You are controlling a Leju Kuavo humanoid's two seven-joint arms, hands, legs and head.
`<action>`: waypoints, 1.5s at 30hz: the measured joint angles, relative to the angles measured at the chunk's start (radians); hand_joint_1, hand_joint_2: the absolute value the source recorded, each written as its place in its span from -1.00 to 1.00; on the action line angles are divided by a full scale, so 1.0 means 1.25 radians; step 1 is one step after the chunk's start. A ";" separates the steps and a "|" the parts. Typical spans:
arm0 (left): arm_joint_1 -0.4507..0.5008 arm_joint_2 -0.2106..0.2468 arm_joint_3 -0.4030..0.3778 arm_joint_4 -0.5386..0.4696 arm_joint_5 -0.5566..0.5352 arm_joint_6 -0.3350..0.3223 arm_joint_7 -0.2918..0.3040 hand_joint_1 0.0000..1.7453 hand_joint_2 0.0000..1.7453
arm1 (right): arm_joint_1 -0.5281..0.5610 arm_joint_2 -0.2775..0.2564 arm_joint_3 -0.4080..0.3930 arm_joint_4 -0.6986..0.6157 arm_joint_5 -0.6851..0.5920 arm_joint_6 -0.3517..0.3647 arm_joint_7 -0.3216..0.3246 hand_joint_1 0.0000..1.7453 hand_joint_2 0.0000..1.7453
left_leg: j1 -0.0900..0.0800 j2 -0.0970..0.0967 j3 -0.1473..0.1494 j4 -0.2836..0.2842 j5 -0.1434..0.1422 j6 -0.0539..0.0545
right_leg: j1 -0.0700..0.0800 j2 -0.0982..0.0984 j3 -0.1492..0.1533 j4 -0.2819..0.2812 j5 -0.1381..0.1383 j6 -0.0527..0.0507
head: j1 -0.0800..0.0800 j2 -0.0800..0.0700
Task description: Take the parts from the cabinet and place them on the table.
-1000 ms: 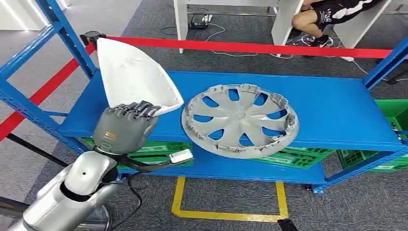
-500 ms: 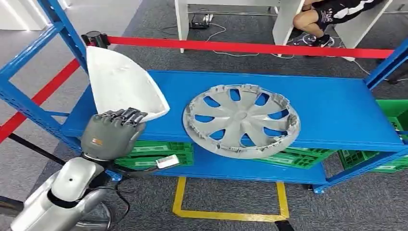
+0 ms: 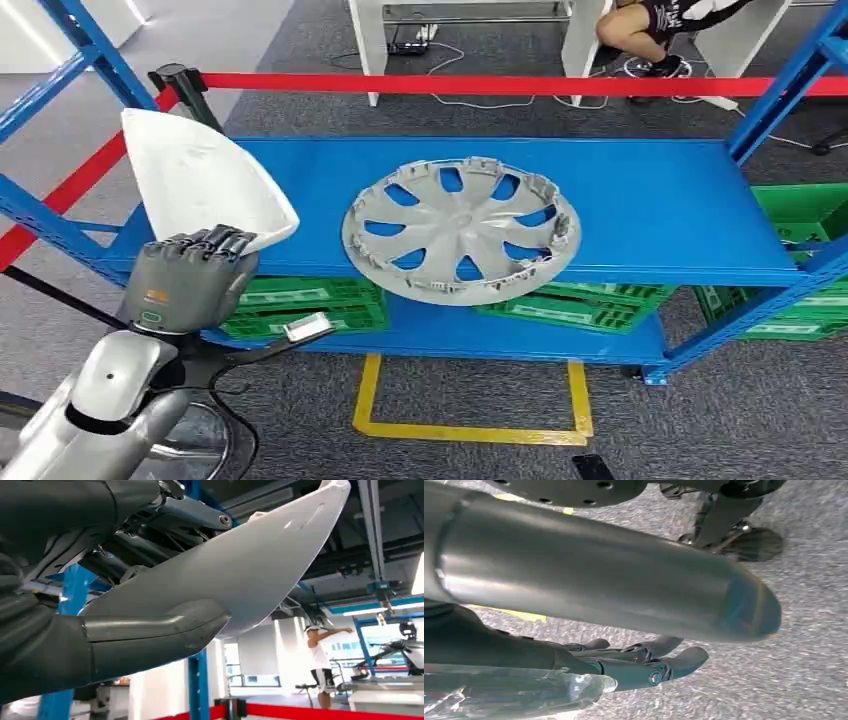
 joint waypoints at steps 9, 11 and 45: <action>-0.002 0.001 0.007 -0.003 0.000 0.001 -0.002 1.00 1.00 | 0.002 0.005 -0.001 0.000 0.002 -0.001 0.001 -1.00 -1.00 | -0.008 0.005 0.106 -0.226 0.064 0.037 | 0.002 -0.001 -0.041 0.009 0.003 0.032 | 0.001 0.000; 0.000 -0.002 0.008 -0.003 0.000 0.001 -0.002 1.00 1.00 | 0.002 0.005 -0.001 0.000 0.003 0.000 0.003 -1.00 -1.00 | -0.008 0.005 0.086 -0.225 0.081 0.042 | 0.001 -0.001 -0.068 0.125 -0.091 0.037 | 0.006 0.000; 0.027 -0.001 0.055 -0.005 0.010 0.011 -0.016 1.00 1.00 | -0.006 0.023 -0.020 0.000 0.015 -0.014 0.012 -1.00 -1.00 | -0.011 0.009 0.062 -0.239 0.112 0.039 | 0.001 -0.003 -0.071 0.221 -0.078 0.036 | 0.003 0.000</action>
